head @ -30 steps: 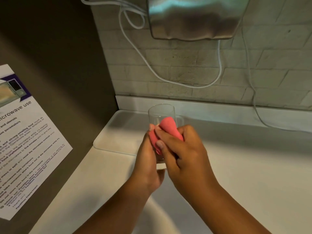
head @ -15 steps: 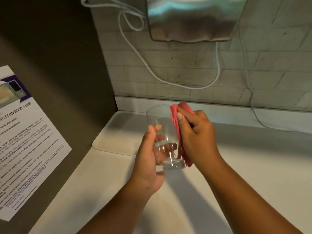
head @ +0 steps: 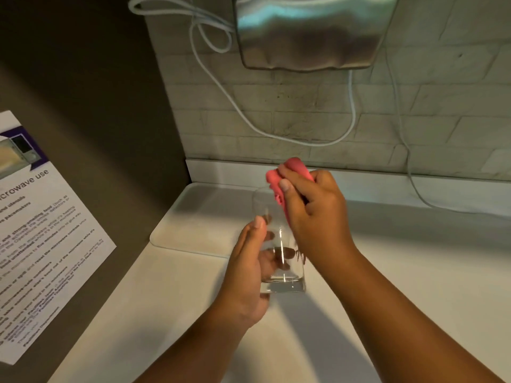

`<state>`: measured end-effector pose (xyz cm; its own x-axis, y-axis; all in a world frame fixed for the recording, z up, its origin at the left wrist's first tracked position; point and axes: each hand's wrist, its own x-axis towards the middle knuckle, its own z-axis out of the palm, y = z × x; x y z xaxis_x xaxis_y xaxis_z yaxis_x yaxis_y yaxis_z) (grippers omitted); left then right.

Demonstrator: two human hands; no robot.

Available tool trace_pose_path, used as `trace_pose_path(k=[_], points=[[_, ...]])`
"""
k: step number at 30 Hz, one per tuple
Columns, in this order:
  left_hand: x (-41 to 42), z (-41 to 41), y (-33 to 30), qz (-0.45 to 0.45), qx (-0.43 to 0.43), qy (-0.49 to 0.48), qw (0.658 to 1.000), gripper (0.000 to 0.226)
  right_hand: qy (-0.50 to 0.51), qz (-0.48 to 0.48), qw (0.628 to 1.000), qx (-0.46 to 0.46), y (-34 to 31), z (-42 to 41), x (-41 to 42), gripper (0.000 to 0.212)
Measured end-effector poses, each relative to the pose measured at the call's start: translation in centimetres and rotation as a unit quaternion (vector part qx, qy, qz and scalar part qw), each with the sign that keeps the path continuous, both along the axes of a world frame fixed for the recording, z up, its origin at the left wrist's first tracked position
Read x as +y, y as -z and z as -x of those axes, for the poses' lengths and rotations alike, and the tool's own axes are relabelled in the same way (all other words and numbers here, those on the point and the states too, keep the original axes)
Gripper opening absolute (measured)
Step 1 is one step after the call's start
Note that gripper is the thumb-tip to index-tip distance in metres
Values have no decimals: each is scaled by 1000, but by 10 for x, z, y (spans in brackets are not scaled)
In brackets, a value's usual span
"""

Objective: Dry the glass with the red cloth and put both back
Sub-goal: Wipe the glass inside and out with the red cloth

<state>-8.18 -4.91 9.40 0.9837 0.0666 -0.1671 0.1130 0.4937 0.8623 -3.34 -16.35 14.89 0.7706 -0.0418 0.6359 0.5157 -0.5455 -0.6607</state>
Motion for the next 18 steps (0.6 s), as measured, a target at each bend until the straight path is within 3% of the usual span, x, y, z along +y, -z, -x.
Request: trace_pose_path(k=[4,11,18], points=[[9,-4,-2,74,21,7,997,52,25,-109,988,103,8,-11,-19,28],[27,-14,-8,245,64,72,965,79,28,-175,978,114,13,7,-40,27],[18,-18,-4,188,42,14,981,84,-31,-166,981,90,5,32,-26,28]])
